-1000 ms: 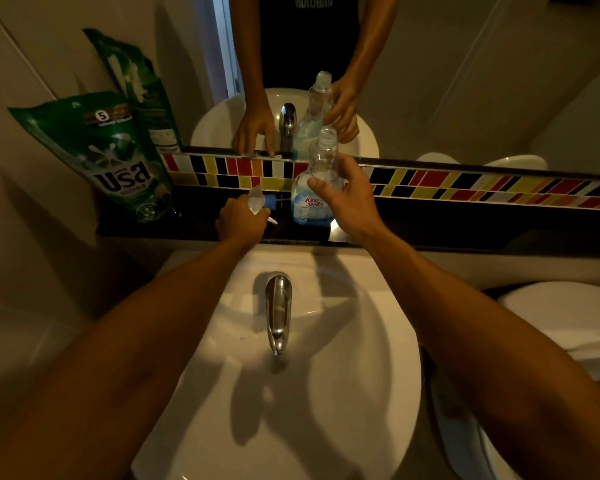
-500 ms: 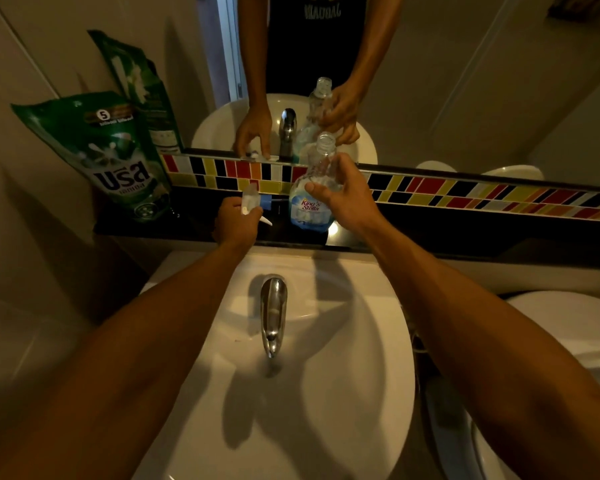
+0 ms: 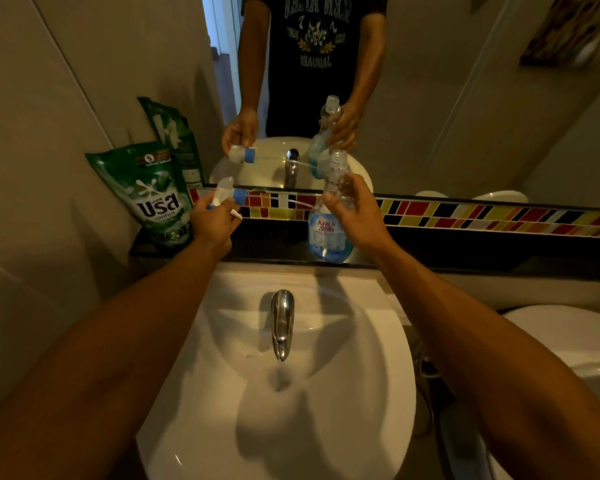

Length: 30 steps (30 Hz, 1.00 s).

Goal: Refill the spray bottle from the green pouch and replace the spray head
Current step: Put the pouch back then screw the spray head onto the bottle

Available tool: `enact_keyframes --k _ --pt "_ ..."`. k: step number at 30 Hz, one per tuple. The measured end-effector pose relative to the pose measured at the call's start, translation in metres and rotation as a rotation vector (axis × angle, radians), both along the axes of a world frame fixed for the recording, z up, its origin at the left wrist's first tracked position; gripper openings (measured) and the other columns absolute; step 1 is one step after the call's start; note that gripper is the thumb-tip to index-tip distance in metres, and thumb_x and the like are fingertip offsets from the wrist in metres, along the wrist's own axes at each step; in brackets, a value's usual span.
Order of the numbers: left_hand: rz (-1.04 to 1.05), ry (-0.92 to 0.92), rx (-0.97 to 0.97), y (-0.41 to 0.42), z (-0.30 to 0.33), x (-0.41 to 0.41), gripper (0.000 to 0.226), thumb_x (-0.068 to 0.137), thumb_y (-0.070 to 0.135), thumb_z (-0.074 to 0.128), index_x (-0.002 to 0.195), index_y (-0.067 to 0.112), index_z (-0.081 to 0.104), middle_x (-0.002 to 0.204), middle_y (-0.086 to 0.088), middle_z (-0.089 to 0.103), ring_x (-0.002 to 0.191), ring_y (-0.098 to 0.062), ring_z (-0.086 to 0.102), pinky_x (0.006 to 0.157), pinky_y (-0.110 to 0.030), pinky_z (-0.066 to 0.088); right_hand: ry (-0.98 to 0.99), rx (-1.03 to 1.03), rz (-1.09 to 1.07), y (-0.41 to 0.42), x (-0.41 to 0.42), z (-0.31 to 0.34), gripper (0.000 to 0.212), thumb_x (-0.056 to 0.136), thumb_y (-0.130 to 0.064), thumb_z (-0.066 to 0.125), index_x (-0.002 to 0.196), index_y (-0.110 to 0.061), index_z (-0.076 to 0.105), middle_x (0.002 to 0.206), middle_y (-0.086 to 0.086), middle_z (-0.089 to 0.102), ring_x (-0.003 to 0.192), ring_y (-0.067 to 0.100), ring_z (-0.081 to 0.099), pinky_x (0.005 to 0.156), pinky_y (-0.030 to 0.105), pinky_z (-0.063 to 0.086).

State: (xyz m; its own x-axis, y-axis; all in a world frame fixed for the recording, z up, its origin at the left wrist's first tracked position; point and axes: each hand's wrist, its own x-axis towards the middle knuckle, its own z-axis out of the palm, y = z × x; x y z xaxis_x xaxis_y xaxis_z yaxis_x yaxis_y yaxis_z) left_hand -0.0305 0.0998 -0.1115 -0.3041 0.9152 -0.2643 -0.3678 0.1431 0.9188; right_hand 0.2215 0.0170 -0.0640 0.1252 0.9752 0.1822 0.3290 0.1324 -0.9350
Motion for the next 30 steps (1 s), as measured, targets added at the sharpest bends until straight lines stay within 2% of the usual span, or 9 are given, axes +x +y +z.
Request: enact_keyframes --k 4,7,9,13,17,19,21,24,30 --pt "0.003 0.003 0.065 0.001 0.051 -0.016 0.044 0.092 0.002 0.060 0.135 0.012 0.053 0.102 -0.011 0.066 0.078 -0.019 0.066 0.062 -0.031 0.058 -0.031 0.024 -0.017 -0.014 0.005 0.016 0.037 0.099 -0.027 0.070 0.133 -0.022 0.054 0.122 -0.007 0.066 0.115 0.011 0.065 0.102 0.046 0.057" --pt "0.034 -0.007 0.123 -0.001 0.092 -0.024 0.045 0.092 0.002 0.061 0.134 0.018 0.054 0.108 -0.006 0.065 0.085 -0.018 0.068 0.062 -0.029 0.060 -0.050 0.013 -0.013 -0.024 0.008 0.024 0.035 0.098 -0.024 0.071 0.129 -0.021 0.055 0.114 -0.010 0.067 0.109 0.009 0.067 0.098 0.043 0.058" --pt "0.033 -0.004 0.144 -0.002 0.116 -0.031 0.047 0.092 0.004 0.063 0.134 0.023 0.055 0.115 -0.006 0.065 0.093 -0.019 0.069 0.059 -0.027 0.059 -0.050 0.001 -0.008 -0.031 0.009 0.027 0.035 0.099 -0.021 0.070 0.130 -0.019 0.054 0.111 -0.011 0.066 0.104 0.007 0.067 0.091 0.035 0.059" --pt "0.008 0.005 0.178 -0.003 0.155 -0.041 0.050 0.092 0.006 0.065 0.135 0.028 0.054 0.127 -0.005 0.063 0.105 -0.020 0.068 0.069 -0.031 0.060 -0.076 -0.031 -0.016 -0.042 0.011 0.024 0.037 0.098 -0.022 0.071 0.130 -0.020 0.053 0.110 -0.011 0.063 0.098 0.004 0.064 0.075 0.020 0.052" --pt "-0.021 0.056 0.235 -0.006 0.178 -0.043 0.053 0.089 0.009 0.068 0.137 0.028 0.055 0.121 -0.006 0.066 0.097 -0.019 0.070 0.079 -0.035 0.062 -0.097 -0.101 -0.013 -0.047 0.012 0.016 0.039 0.098 -0.027 0.071 0.132 -0.026 0.051 0.121 -0.002 0.060 0.107 0.016 0.062 0.072 0.022 0.051" --pt "-0.061 0.074 0.268 -0.008 0.185 -0.043 0.051 0.089 0.010 0.069 0.135 0.027 0.056 0.116 -0.006 0.068 0.091 -0.018 0.070 0.082 -0.037 0.062 -0.111 -0.127 -0.007 -0.047 0.011 0.013 0.041 0.098 -0.029 0.071 0.133 -0.028 0.051 0.124 0.000 0.060 0.112 0.020 0.062 0.077 0.027 0.053" --pt "-0.096 0.078 0.301 -0.011 0.192 -0.040 0.047 0.091 0.009 0.066 0.134 0.024 0.056 0.102 -0.005 0.069 0.081 -0.016 0.067 0.080 -0.036 0.059 -0.124 -0.155 -0.002 -0.047 0.010 0.012 0.042 0.098 -0.030 0.070 0.135 -0.027 0.050 0.126 -0.001 0.060 0.114 0.020 0.061 0.083 0.033 0.053" --pt "-0.111 0.085 0.321 -0.016 0.199 -0.035 0.048 0.093 0.005 0.061 0.137 0.021 0.054 0.090 -0.003 0.065 0.075 -0.014 0.062 0.074 -0.032 0.058 -0.127 -0.166 0.006 -0.047 0.009 0.013 0.047 0.099 -0.029 0.070 0.141 -0.024 0.049 0.125 0.000 0.060 0.113 0.021 0.062 0.075 0.027 0.054" --pt "-0.167 0.124 0.333 -0.022 0.201 -0.035 0.042 0.092 0.008 0.065 0.130 0.024 0.057 0.104 -0.005 0.066 0.085 -0.018 0.066 0.091 -0.043 0.059 -0.120 -0.150 0.026 -0.049 0.007 0.019 0.045 0.099 -0.028 0.069 0.139 -0.023 0.050 0.130 0.007 0.063 0.113 0.024 0.065 0.073 0.026 0.054"
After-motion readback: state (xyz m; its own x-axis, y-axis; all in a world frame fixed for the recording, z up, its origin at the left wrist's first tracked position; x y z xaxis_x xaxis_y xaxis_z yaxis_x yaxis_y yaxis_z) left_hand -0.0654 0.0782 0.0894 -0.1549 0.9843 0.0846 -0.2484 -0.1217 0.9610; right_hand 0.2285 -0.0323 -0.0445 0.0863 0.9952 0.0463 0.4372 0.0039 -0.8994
